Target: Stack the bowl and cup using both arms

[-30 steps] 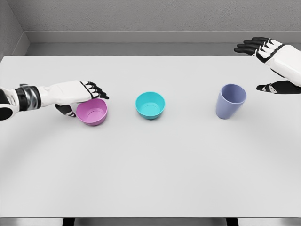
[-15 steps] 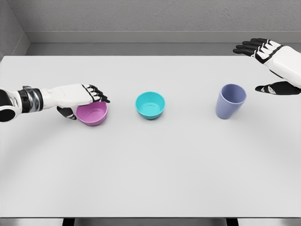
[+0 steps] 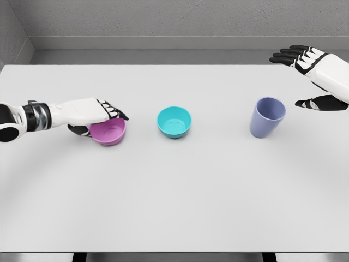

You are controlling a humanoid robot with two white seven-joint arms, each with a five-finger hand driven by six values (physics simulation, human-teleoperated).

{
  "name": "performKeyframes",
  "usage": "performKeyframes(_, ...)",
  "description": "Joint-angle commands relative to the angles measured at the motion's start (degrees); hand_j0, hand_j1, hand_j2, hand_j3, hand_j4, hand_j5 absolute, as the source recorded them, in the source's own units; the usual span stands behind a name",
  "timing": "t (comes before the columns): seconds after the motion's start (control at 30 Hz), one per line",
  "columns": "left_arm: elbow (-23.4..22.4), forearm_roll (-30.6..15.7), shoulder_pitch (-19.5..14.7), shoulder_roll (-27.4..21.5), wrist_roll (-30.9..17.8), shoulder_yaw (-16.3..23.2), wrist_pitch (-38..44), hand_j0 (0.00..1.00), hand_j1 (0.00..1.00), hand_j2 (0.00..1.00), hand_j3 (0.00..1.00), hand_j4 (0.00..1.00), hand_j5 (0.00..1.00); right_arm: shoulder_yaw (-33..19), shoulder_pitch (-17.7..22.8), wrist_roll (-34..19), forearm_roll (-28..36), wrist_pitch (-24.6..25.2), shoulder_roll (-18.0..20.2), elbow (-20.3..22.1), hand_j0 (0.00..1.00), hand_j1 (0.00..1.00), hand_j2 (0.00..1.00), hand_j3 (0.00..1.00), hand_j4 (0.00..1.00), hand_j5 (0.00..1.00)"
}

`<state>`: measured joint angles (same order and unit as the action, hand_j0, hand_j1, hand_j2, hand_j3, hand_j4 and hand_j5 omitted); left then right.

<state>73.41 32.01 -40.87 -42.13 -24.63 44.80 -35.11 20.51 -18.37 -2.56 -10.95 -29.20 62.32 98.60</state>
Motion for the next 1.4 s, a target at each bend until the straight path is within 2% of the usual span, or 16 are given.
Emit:
performKeyframes(0.0,0.07,-0.28,0.00,0.12,0.02,0.12,0.11,0.63,0.63,0.63,0.63,0.63,0.63,-0.03,0.00,0.10,0.32,0.02,0.08,0.01,1.00,1.00,1.00,1.00,1.00,1.00)
performKeyframes(0.07,0.07,-0.37,0.00,0.21,0.02,0.12,0.11,0.59,0.59,0.59,0.59,0.59,0.59,-0.03,0.00,0.01,0.32,0.02,0.08,0.01,1.00,1.00,1.00,1.00,1.00,1.00)
performKeyframes(0.27,0.07,-1.51,0.00,0.03,0.20,-0.06,0.11,0.58,0.58,0.58,0.58,0.58,0.58,0.06,0.00,0.10,0.32,0.02,0.08,0.01,1.00,1.00,1.00,1.00,1.00,1.00)
performKeyframes(0.33,-0.02,-1.77,-0.09,0.12,0.37,-0.24,0.11,0.53,0.53,0.53,0.53,0.53,0.53,0.06,0.00,0.10,0.32,0.02,0.08,0.01,1.00,1.00,1.00,1.00,1.00,1.00)
performKeyframes(0.53,-0.02,-3.35,-0.97,0.38,0.55,-0.85,0.11,0.53,0.53,0.53,0.53,0.53,0.53,0.06,0.00,0.10,0.32,0.11,0.08,0.01,1.00,1.00,1.00,1.00,1.00,1.00)
performKeyframes(0.67,0.07,-4.23,-2.90,2.67,0.55,-1.11,0.11,0.53,0.53,0.53,0.53,0.53,0.53,0.06,0.00,0.10,0.32,0.02,0.08,0.01,1.00,1.00,1.00,1.00,1.00,1.00)
performKeyframes(0.73,0.07,-4.59,-3.25,2.76,0.55,-2.34,0.11,0.53,0.53,0.53,0.53,0.53,0.53,0.06,0.00,0.01,0.32,0.02,0.08,0.01,1.00,1.00,1.00,1.00,1.00,1.00)
performKeyframes(0.97,0.07,-4.06,-4.57,9.43,0.20,-2.96,0.11,0.53,0.53,0.53,0.53,0.53,0.53,0.06,0.00,0.10,0.32,0.02,0.08,0.10,1.00,1.00,1.00,1.00,1.00,1.00)
performKeyframes(1.17,-0.90,-0.89,-5.63,15.76,-0.15,-2.08,0.11,0.54,0.54,0.54,0.54,0.54,0.54,0.14,0.00,0.01,0.32,0.02,0.08,0.10,1.00,1.00,1.00,1.00,1.00,1.00)
performKeyframes(1.37,-4.77,3.06,-5.80,18.58,-0.15,-1.38,0.11,0.55,0.55,0.55,0.55,0.55,0.55,0.23,0.00,0.10,0.32,0.02,0.08,0.01,1.00,1.00,1.00,1.00,1.00,1.00)
